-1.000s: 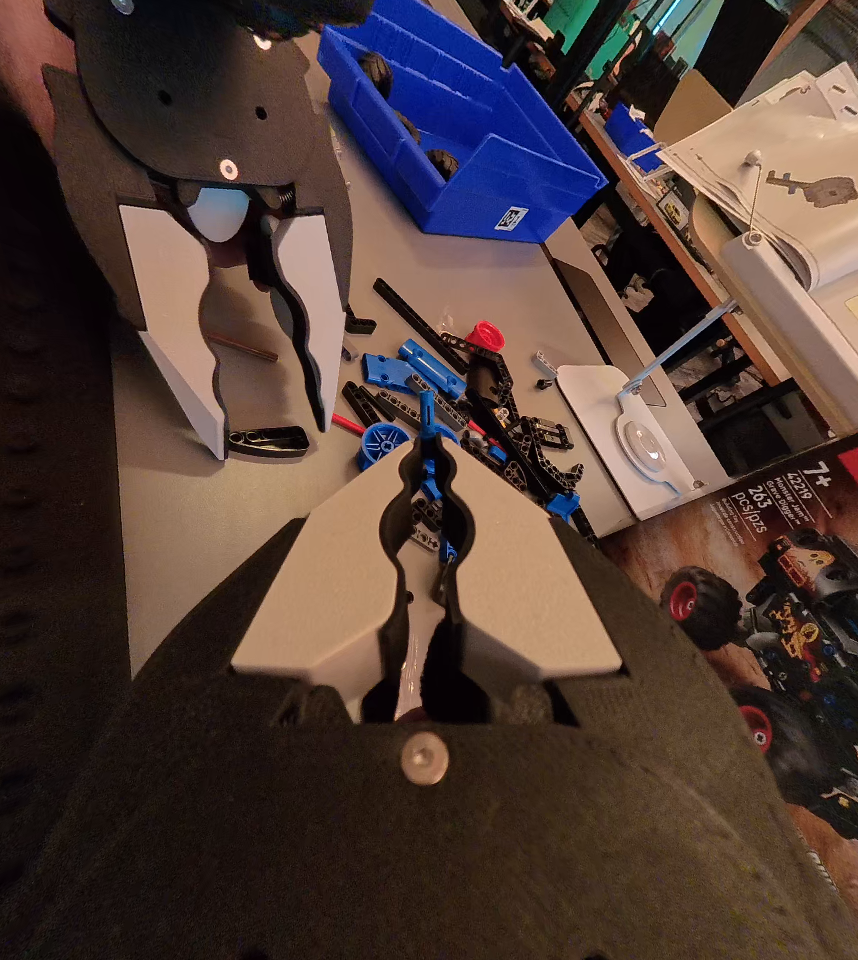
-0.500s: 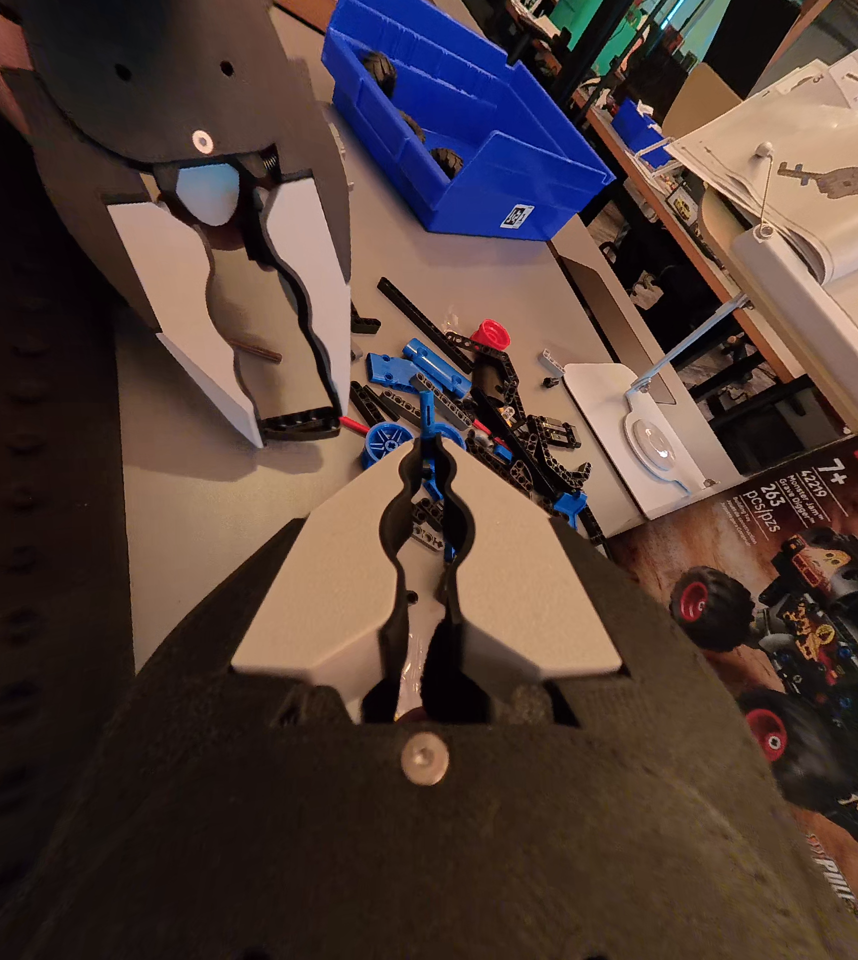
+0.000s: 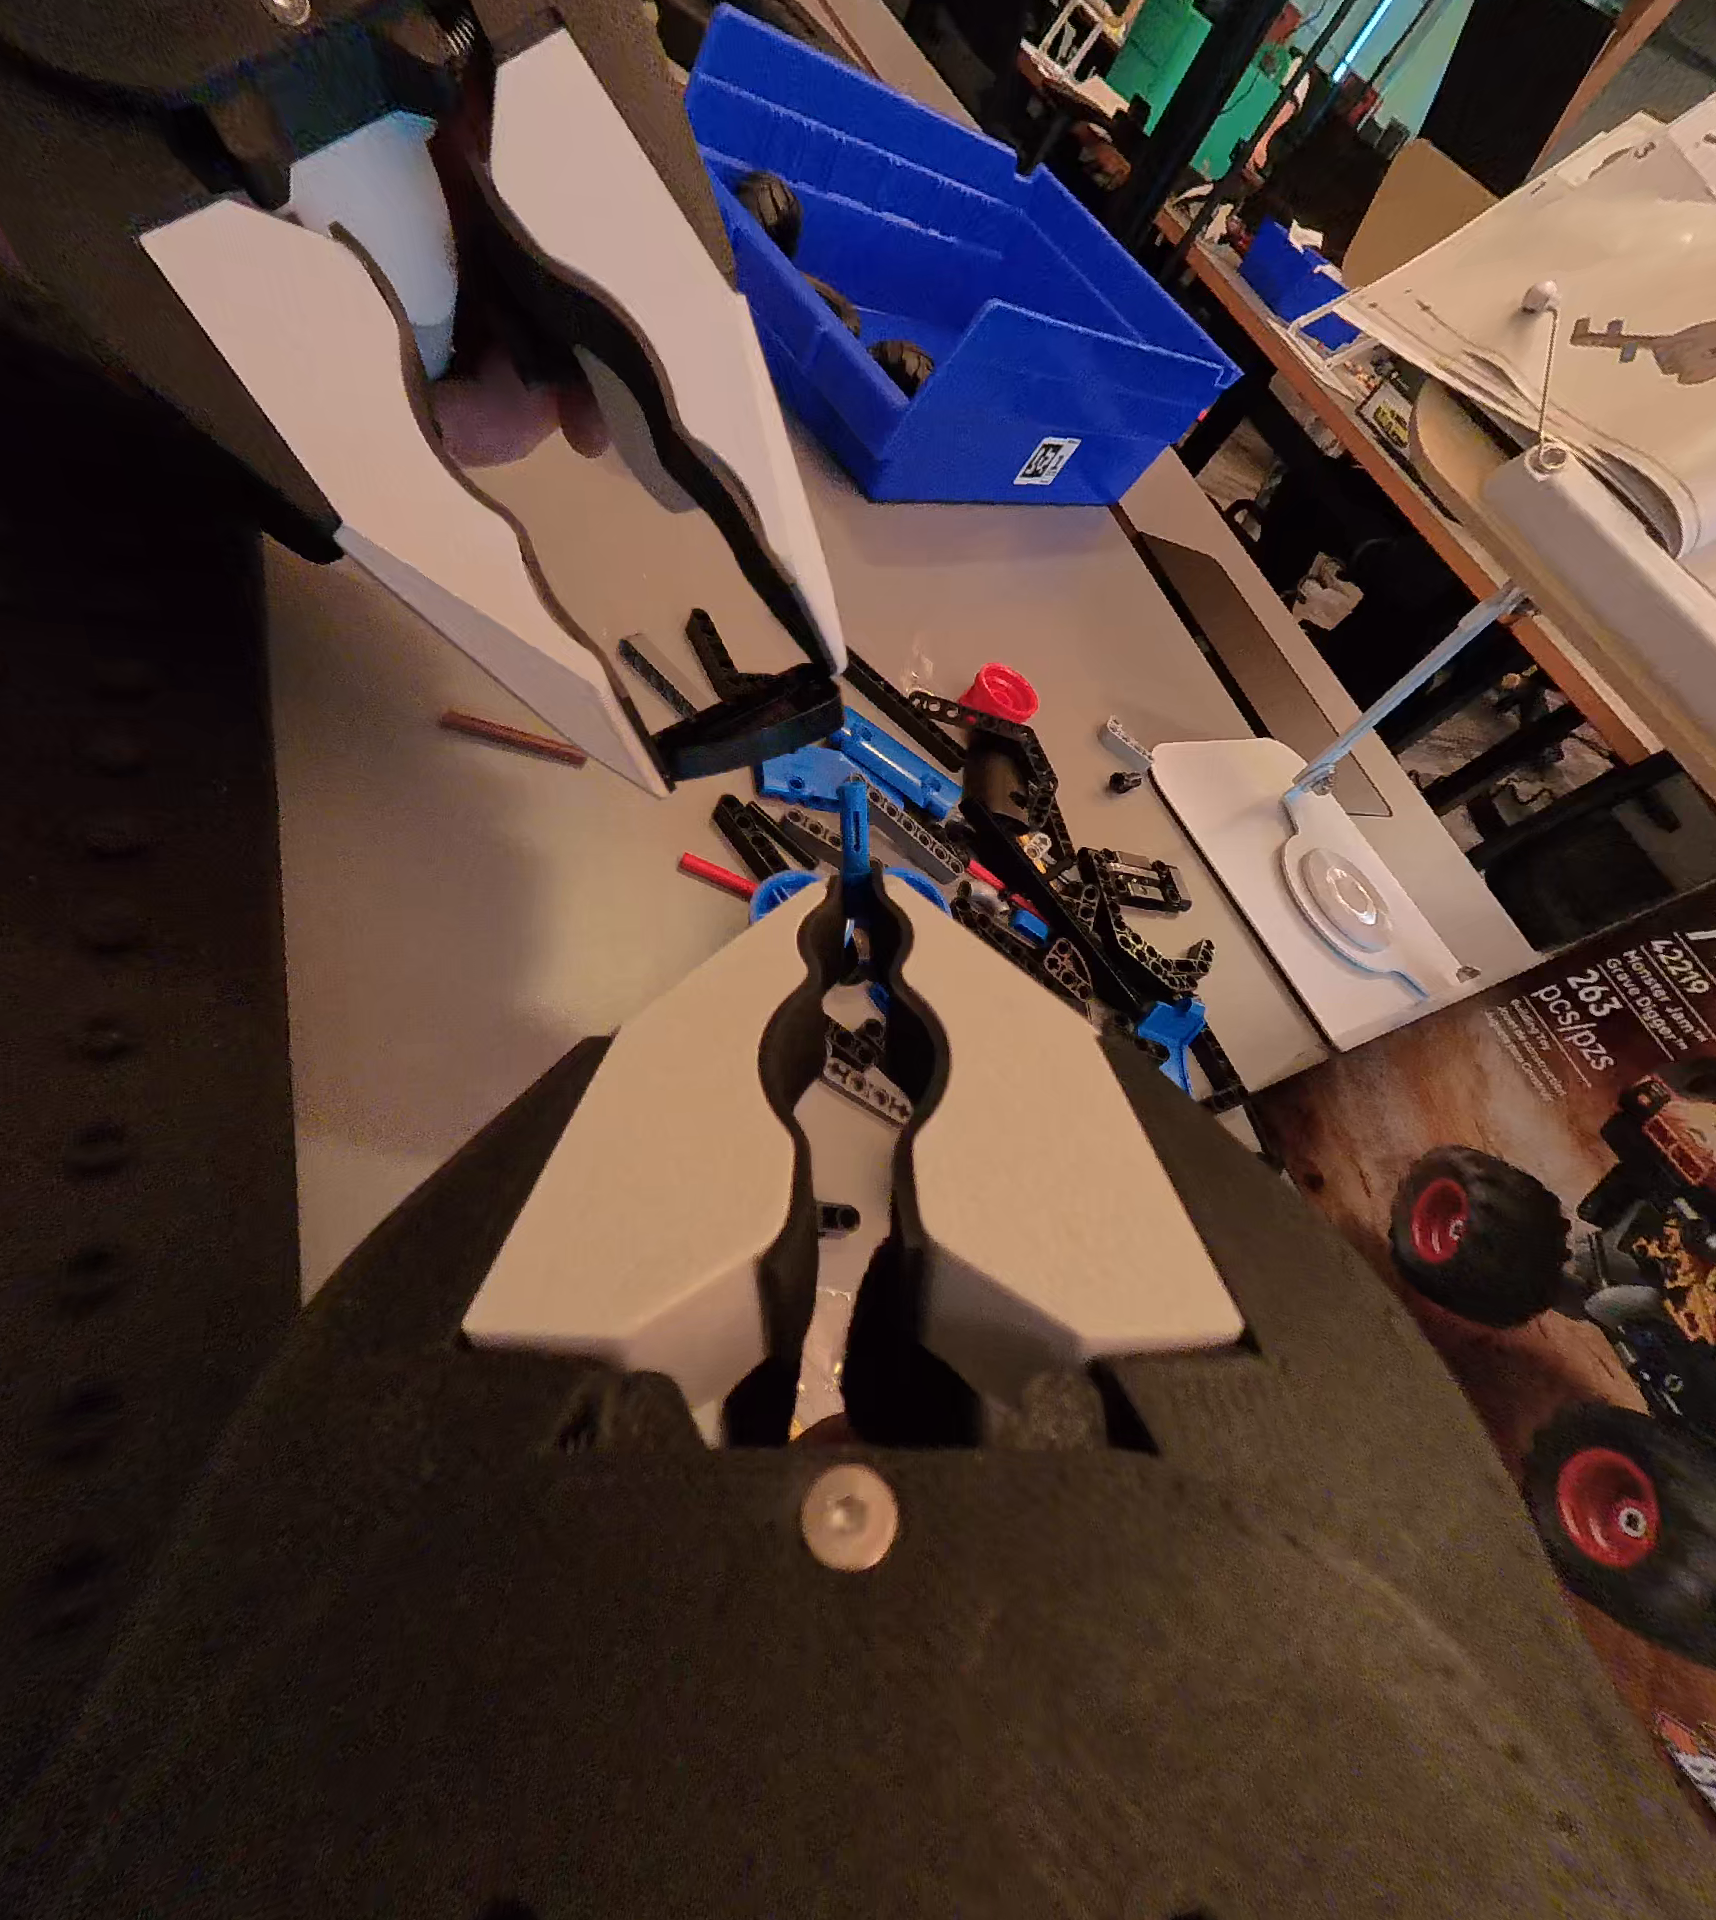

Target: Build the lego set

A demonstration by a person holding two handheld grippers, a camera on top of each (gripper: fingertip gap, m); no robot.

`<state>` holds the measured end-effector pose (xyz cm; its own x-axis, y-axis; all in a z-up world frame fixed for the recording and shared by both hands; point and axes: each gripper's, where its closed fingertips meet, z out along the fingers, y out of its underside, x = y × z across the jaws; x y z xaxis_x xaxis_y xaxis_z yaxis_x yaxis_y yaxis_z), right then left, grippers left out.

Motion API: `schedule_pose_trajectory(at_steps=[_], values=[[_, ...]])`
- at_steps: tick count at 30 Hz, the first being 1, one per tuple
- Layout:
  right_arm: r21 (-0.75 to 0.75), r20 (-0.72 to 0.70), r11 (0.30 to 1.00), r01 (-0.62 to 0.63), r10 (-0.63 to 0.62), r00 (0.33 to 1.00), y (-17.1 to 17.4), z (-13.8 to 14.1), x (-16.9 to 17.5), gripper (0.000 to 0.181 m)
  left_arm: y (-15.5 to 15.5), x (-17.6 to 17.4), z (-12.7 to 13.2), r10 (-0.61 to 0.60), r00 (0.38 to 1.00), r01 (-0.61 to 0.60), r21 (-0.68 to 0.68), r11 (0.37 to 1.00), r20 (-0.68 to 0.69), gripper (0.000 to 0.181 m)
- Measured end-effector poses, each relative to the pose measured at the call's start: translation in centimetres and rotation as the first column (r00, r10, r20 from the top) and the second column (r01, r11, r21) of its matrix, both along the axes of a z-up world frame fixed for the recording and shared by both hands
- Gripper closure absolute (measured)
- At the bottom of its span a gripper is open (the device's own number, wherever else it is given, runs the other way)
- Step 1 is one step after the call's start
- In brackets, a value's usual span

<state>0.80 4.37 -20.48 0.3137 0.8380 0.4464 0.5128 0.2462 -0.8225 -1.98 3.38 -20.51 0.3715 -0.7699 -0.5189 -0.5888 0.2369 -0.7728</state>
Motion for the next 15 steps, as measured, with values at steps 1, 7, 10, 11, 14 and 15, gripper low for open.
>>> schedule_pose_trajectory(at_steps=[1,7,10,11,14,15], values=[[-0.001,-0.006,1.0,-0.004,0.004,1.0,-0.1,0.1,-0.1,0.18,-0.1,0.1,0.3,-0.005,1.0,0.005,0.006,1.0,0.019,0.144],[-0.013,-0.028,0.999,-0.037,0.037,0.999,-0.7,0.4,-0.5,0.18,-0.6,0.9,2.7,-0.04,0.986,0.034,0.041,0.999,0.164,0.145],[-0.014,-0.038,0.998,-0.062,0.062,0.997,-1.3,0.6,-0.8,0.18,-0.7,1.2,3.3,-0.056,0.981,0.044,0.065,0.997,0.186,0.145],[-0.014,-0.04,0.997,-0.07,0.07,0.997,-1.4,0.7,-0.9,0.179,-0.8,1.3,3.3,-0.065,0.979,0.054,0.062,0.997,0.191,0.145],[-0.009,-0.049,0.997,-0.08,0.079,0.996,-1.6,0.9,-1.0,0.18,-1.1,1.6,3.8,-0.082,0.97,0.069,0.063,0.996,0.229,0.145],[-0.012,-0.05,0.997,-0.082,0.081,0.995,-1.7,0.9,-1.1,0.181,-1.1,1.6,3.9,-0.084,0.967,0.071,0.06,0.996,0.242,0.145]])
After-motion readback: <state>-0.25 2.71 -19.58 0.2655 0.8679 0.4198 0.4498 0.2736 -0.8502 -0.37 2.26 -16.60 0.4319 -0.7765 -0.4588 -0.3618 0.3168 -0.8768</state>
